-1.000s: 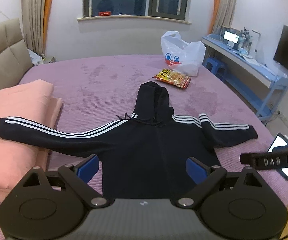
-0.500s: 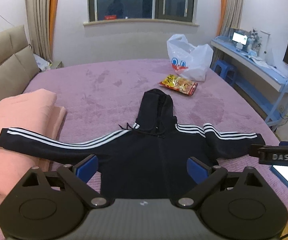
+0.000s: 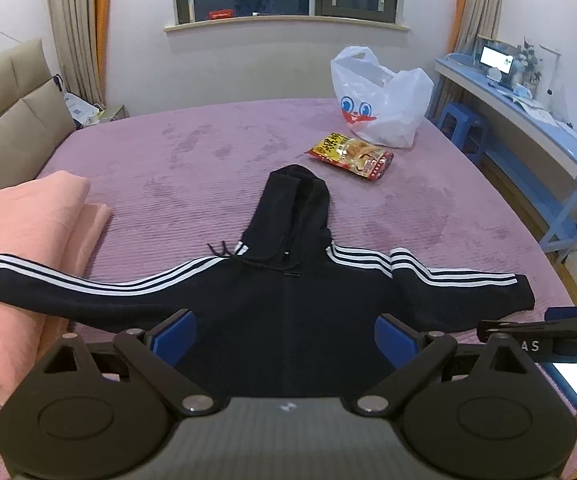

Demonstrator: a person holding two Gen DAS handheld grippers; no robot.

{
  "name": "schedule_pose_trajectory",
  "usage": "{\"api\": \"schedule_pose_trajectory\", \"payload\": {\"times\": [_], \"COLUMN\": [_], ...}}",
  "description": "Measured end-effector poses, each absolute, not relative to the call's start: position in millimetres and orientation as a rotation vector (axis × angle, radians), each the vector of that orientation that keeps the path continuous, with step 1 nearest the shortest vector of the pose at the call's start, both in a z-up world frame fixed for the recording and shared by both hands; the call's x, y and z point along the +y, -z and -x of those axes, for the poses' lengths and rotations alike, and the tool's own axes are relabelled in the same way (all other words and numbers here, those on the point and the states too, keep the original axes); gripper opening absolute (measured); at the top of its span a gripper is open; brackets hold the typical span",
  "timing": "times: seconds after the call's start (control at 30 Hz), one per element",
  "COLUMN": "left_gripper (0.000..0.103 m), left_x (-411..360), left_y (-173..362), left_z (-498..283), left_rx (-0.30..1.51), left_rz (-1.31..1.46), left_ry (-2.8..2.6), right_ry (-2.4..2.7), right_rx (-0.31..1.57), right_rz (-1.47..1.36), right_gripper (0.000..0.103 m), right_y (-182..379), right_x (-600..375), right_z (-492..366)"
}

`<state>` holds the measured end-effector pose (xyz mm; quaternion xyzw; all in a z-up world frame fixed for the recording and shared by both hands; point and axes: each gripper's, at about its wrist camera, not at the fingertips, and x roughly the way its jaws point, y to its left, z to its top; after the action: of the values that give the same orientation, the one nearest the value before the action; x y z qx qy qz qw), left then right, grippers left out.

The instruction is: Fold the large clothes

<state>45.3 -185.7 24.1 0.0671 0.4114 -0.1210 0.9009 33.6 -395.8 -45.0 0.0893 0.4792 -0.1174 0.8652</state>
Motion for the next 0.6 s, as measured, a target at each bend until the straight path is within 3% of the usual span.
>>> {"api": "schedule_pose_trajectory", "payload": {"times": [0.6], "left_gripper": [0.098], "left_x": [-254.5], "left_y": [11.5], "left_z": [-74.0], "left_rx": [0.912], "left_rz": [-0.158], "left_ry": [0.193], "right_ry": [0.199], "right_rx": [1.102], "right_rz": [-0.208], "right_gripper": [0.102], "right_y": [89.3], "right_x": [-463.9], "right_z": [-69.9]}}
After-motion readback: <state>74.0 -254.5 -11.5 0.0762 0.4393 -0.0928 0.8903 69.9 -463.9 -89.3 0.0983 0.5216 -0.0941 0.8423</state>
